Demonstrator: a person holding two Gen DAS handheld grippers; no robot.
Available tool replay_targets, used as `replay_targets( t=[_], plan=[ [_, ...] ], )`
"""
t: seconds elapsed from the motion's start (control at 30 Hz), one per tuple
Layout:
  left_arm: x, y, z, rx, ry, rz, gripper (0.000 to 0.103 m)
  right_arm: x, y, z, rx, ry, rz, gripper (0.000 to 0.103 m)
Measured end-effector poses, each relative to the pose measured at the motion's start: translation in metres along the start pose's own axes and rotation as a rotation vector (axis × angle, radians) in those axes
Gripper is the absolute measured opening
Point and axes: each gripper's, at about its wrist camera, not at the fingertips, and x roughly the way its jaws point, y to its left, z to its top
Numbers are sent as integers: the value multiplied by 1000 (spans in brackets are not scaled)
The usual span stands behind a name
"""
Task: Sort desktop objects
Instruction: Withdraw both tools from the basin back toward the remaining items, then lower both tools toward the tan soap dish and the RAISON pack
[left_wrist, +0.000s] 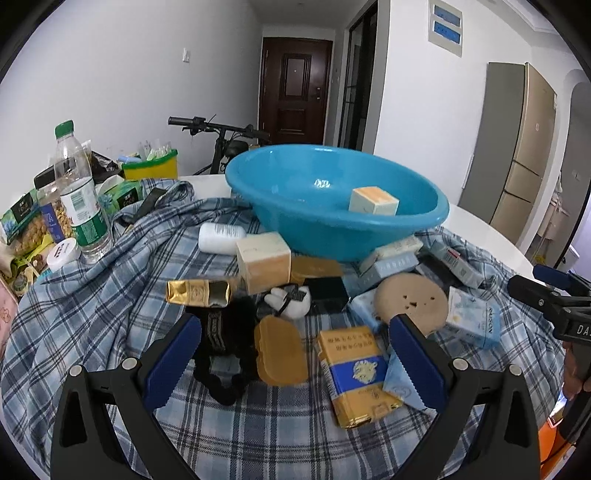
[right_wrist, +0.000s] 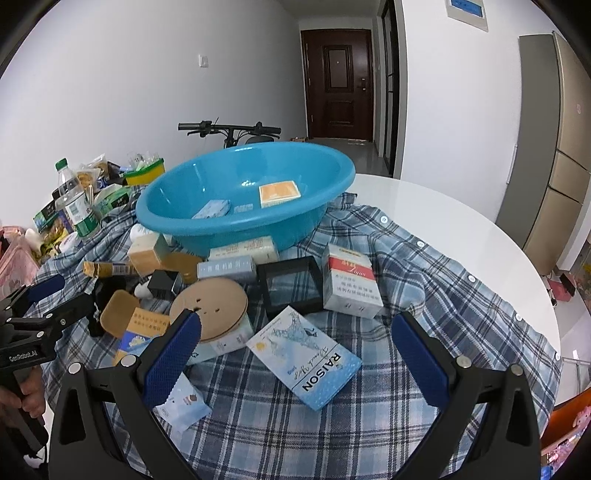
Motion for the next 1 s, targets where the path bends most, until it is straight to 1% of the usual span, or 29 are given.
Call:
replay_targets(
  t=[0.3, 0.53, 0.6, 0.67, 0.73, 0.8, 0.9, 0.93, 0.97, 1.0],
  plan=[
    [8, 5, -5, -1, 39, -4, 103, 6, -1, -3, 3, 20, 1, 103],
    [16, 4, -6, 29, 84, -14, 103, 10, 3, -3, -32, 41, 11, 103],
    [20, 4, -6, 39, 99, -25, 101, 12, 3, -4, -36, 47, 13, 103],
    [22, 3, -7, 48, 112, -30, 93, 13, 3, -5, -33, 51, 18, 103],
    [25, 3, -8, 57, 128, -30, 91, 15, 3, -7, -28, 59, 23, 103],
    [28, 3, -8, 62, 138, -27, 86, 17, 2, -8, -20, 65, 27, 103],
    [32, 4, -8, 65, 152, -24, 69, 18, 1, -9, -21, 69, 29, 103],
    [33, 4, -9, 67, 159, -25, 60, 18, 1, -9, -21, 69, 29, 103],
    [35, 4, -9, 70, 169, -25, 54, 19, 0, -9, -20, 69, 30, 103],
    [37, 5, -10, 73, 177, -26, 52, 19, 0, -9, -18, 69, 31, 103]
  ],
)
